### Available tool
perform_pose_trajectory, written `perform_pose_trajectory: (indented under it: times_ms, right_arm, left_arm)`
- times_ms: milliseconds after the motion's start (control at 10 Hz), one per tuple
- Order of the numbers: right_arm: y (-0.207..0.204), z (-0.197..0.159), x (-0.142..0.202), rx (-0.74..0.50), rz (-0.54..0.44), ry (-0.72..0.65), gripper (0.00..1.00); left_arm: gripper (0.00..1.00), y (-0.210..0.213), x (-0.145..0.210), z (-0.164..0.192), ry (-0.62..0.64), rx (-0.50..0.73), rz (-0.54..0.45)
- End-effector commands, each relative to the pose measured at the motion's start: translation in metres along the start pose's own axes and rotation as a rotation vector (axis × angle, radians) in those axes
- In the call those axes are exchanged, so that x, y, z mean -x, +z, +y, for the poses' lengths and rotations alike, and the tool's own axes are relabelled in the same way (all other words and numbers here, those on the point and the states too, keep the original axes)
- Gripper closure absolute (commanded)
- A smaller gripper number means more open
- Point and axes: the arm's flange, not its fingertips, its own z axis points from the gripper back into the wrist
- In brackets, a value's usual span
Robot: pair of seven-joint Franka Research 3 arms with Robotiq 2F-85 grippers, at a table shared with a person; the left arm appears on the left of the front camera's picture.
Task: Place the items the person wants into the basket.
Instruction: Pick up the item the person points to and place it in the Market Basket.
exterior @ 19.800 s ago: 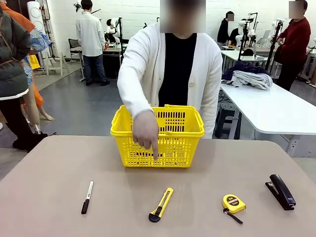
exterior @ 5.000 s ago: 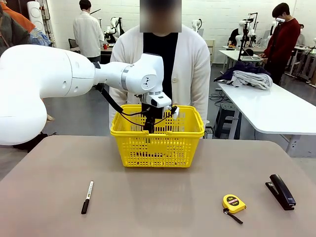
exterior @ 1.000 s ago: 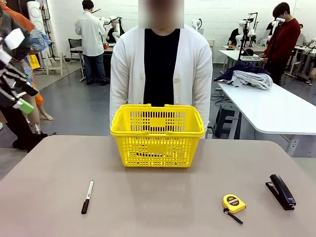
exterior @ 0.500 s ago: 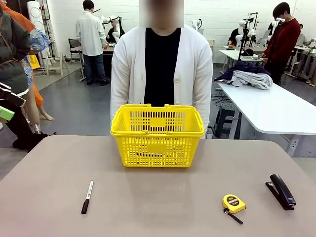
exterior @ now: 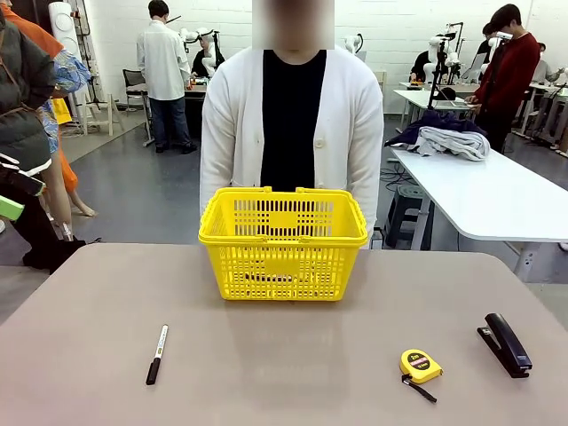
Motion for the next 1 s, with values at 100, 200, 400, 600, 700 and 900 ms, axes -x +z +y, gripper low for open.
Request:
perform_pose_trajectory:
  times_ms: [100,200,400,600,700,900]
  right_arm:
    - [-0.0024,0.0003,0.0015,-0.002,0.003,0.0,0.0]
    - [-0.0024,0.0003,0.0015,-0.002,0.003,0.0,0.0]
    - [-0.0024,0.0003,0.0015,-0.002,0.003,0.0,0.0]
    - [-0.0024,0.0003,0.0015,-0.002,0.003,0.0,0.0]
    - [-0.0024,0.0003,0.0015,-0.002,0.003,0.0,0.0]
    - [-0.0024,0.0003,0.0015,-0.002,0.003,0.0,0.0]
  left_arm:
    - [0.0,0.0,0.0,0.0,0.0,0.0,0.0]
    - [0.0,0.0,0.0,0.0,0.0,0.0,0.0]
    - [0.0,0.0,0.0,0.0,0.0,0.0,0.0]
    - [0.0,0.0,0.0,0.0,0.0,0.0,0.0]
    - [0.0,0.0,0.0,0.0,0.0,0.0,0.0]
    - [0.0,0.0,0.0,0.0,0.0,0.0,0.0]
